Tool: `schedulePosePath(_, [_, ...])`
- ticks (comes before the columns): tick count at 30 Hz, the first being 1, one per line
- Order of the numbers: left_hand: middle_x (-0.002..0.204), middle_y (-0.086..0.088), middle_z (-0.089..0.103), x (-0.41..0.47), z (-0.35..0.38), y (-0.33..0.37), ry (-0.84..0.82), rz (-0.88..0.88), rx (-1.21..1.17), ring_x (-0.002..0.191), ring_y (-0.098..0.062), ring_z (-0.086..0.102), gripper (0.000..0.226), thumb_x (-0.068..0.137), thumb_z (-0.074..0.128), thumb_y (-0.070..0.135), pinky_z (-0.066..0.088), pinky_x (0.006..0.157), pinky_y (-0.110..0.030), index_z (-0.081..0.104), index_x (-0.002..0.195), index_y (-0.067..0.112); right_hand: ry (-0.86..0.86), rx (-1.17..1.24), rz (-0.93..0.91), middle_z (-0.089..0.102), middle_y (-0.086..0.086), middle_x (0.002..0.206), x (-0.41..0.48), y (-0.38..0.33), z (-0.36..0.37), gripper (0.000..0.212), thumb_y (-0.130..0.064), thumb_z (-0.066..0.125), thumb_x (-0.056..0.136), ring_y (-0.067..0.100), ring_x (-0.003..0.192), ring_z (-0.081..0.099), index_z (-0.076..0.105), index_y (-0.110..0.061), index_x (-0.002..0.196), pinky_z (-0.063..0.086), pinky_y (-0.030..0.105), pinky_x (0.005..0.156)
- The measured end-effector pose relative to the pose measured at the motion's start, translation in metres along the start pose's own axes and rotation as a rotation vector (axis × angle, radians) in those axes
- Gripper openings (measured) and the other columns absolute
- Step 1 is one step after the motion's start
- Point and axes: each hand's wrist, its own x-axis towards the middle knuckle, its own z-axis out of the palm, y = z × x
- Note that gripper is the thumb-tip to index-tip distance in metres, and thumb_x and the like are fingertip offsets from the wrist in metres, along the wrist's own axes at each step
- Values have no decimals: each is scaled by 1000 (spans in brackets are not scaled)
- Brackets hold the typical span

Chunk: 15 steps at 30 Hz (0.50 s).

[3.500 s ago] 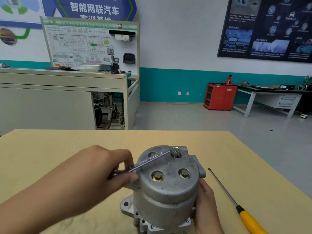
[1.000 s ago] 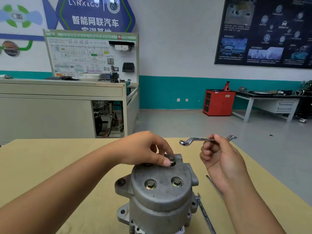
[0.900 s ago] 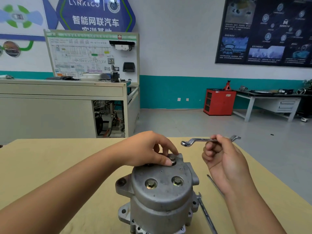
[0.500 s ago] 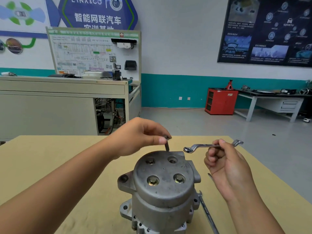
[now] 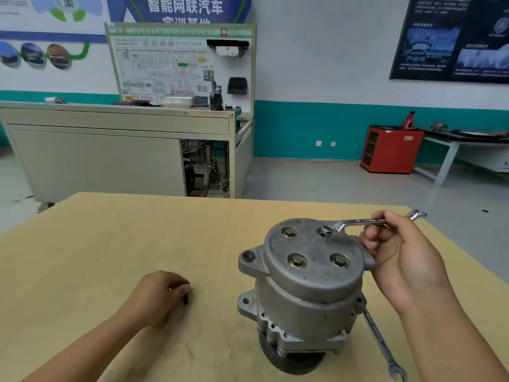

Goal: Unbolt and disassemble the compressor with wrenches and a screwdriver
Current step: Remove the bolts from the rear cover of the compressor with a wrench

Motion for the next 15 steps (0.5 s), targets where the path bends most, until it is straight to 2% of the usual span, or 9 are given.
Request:
schedulePosePath(5, [91,8,58,2,9,-10,49,69,55,78,-3,52,16,95,55,27,32,62,-11,71,95,31,4,-16,-21,46,0,47,-11,-3,-5,28,-18,36,98,11,43,41,51,-12,74,35,18,42])
schedulePosePath(8, [91,7,57,0,11,-13,60,101,37,79,-3,53,15,94,57,25,33,64,-15,69,91,34,7,-54,-59,44,0,47,-15,-8,-9,30,-18,34,99,12,43,40,49,-12,74,32,24,47])
schedulePosePath(10, [92,5,56,-2,12,-13,85,108,37,84,-10,56,16,94,56,25,35,70,-21,67,88,34,14,-94,-101,44,2,47,-17,-11,-10,29,-17,34,99,13,44,40,49,-11,75,32,26,49])
schedulePosePath(13, [95,0,56,-8,14,-9,188,111,54,99,-25,54,19,95,53,25,38,81,-29,70,103,23,18,-167,-168,48,2,46,-20,-13,-11,29,-13,35,100,13,44,45,50,-9,75,40,23,45])
schedulePosePath(15, [103,-3,56,-15,12,2,229,130,93,106,-27,47,25,95,53,27,35,88,-30,66,114,18,2,-215,-194,52,0,48,-22,-12,-9,31,-11,35,100,11,45,49,52,-9,74,42,19,44])
